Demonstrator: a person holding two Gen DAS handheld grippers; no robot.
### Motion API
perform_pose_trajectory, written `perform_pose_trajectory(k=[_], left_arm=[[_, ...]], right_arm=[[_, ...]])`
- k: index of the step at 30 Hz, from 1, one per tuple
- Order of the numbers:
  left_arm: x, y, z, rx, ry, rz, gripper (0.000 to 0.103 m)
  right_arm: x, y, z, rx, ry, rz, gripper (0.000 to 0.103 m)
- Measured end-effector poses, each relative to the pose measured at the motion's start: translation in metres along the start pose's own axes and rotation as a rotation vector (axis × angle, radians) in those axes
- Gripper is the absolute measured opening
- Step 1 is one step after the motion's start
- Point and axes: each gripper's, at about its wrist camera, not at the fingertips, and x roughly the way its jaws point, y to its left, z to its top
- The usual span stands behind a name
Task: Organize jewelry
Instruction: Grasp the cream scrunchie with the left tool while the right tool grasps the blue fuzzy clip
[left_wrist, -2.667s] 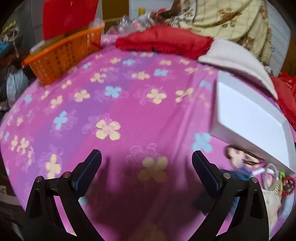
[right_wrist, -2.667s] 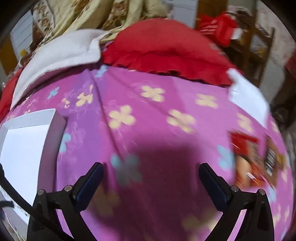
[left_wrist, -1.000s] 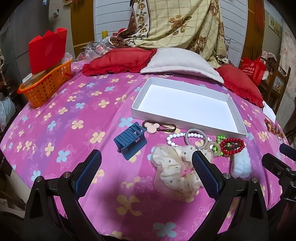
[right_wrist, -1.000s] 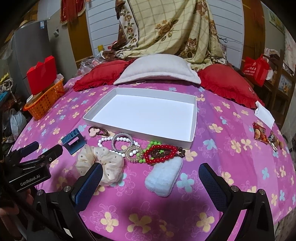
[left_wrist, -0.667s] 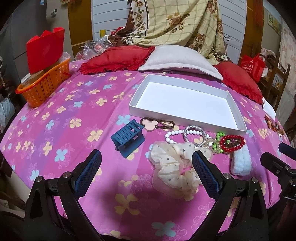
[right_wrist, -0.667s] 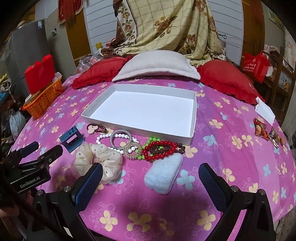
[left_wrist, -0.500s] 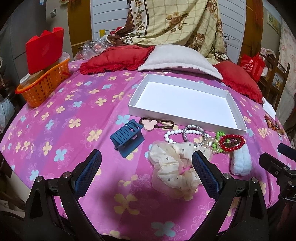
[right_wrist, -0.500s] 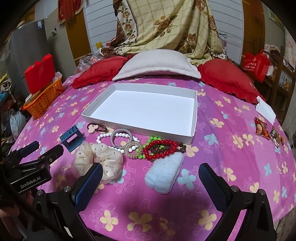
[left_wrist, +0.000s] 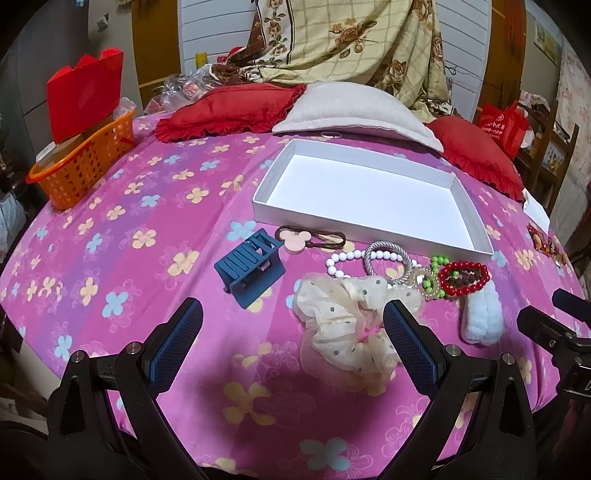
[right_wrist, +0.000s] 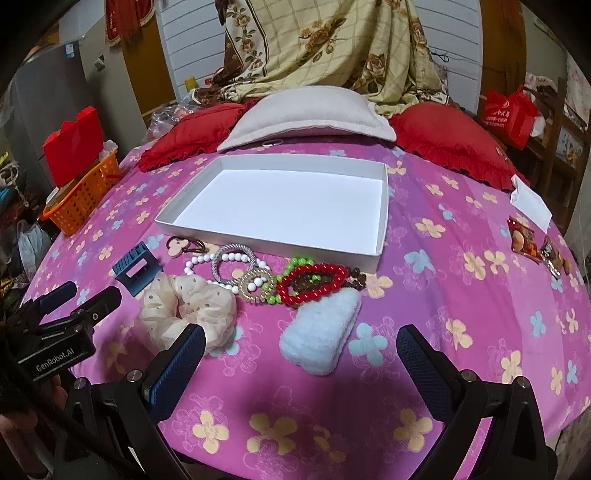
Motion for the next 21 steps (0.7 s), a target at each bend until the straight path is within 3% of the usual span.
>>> perform_pose_trajectory(k=[5, 10, 16, 18, 21], left_arm=[[0.005, 0.005, -0.003, -0.005, 0.027, -0.028, 0.099], [0.013, 0.005, -0.006, -0.034, 0.066, -0.085, 0.099], [0.03, -0.017, -0.009, 0.031, 0.093, -0.117, 0.099], [0.037, -0.02, -0.009, 0.038, 0.101, -0.12, 0.099], [0.051, -0.029, -0.009, 0.062, 0.122, -0.111, 0.099]], right_arm=[[0.007, -0.018, -0.011, 0.025, 0.038, -0.013, 0.103], [0.021, -0.032, -0.013, 0.103, 0.072, 0.037, 0.103], [0.043, -0.033, -0.008, 0.089, 0.089, 0.033, 0.102], [0.052, -0.036, -0.006, 0.099, 0.09, 0.046, 0.097], [0.066, -0.04, -0.004, 0.111, 0.104, 0.06, 0.08]])
